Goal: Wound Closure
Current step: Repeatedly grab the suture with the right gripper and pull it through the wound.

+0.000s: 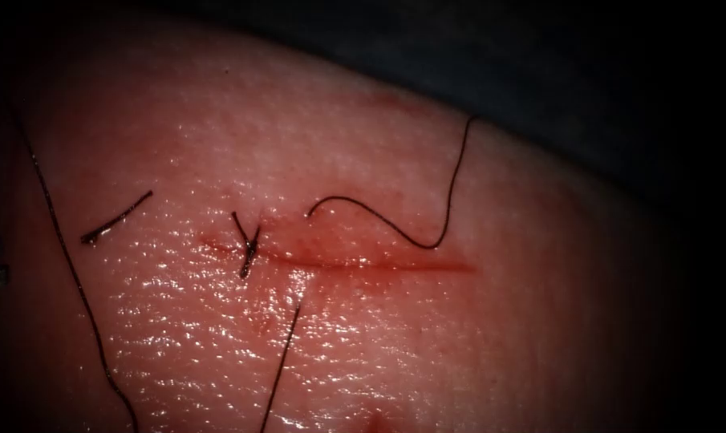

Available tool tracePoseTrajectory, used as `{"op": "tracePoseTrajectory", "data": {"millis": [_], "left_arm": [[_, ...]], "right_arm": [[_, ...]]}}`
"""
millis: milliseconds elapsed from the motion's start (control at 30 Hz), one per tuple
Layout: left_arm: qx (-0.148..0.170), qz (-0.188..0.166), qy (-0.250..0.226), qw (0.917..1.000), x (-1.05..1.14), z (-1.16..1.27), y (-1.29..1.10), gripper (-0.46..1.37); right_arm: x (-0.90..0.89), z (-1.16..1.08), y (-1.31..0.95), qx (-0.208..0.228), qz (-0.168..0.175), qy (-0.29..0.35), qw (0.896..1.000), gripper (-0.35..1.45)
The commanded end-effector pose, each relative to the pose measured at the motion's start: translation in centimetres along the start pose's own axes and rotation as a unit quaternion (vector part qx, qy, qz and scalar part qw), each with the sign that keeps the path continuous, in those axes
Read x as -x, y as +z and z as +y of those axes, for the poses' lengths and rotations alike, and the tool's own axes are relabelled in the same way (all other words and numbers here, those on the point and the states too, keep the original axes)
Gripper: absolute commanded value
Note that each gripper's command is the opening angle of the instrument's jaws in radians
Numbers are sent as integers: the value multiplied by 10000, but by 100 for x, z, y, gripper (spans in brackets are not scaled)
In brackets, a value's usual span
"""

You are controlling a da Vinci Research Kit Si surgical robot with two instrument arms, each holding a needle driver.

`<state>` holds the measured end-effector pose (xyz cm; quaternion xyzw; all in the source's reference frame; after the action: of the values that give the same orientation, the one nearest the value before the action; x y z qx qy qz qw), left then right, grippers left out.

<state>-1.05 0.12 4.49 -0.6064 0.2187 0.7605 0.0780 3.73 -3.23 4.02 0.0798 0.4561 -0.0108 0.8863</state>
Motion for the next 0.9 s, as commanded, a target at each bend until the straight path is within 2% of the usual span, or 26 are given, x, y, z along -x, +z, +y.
{"op": "tracePoseTrajectory", "data": {"millis": [33, 167, 333, 500, 633, 900], "left_arm": [[17, 6, 8, 10000, -1, -1, 0, -35], [-33, 21, 47, 10000, -9, -4, 0, -35], [-49, 15, 79, 10000, -18, -3, -1, -35], [-67, 23, 100, 9999, -16, -1, -1, -35], [-62, 32, 120, 9999, -10, 9, -2, -35], [-32, 18, 41, 10000, 2, 22, -1, -35]], "right_arm": [[-3, -2, 0, -22, 17, -6, 10000, -35], [-18, -16, 1, -33, 103, 9, 9999, -35], [-40, -43, 12, -194, 298, 118, 9993, -35], [-62, -59, 18, -286, 321, 72, 9991, -35], [-68, -65, 23, -278, 322, 86, 9991, -35], [-65, -64, 28, -321, 355, 112, 9988, -35]]}}
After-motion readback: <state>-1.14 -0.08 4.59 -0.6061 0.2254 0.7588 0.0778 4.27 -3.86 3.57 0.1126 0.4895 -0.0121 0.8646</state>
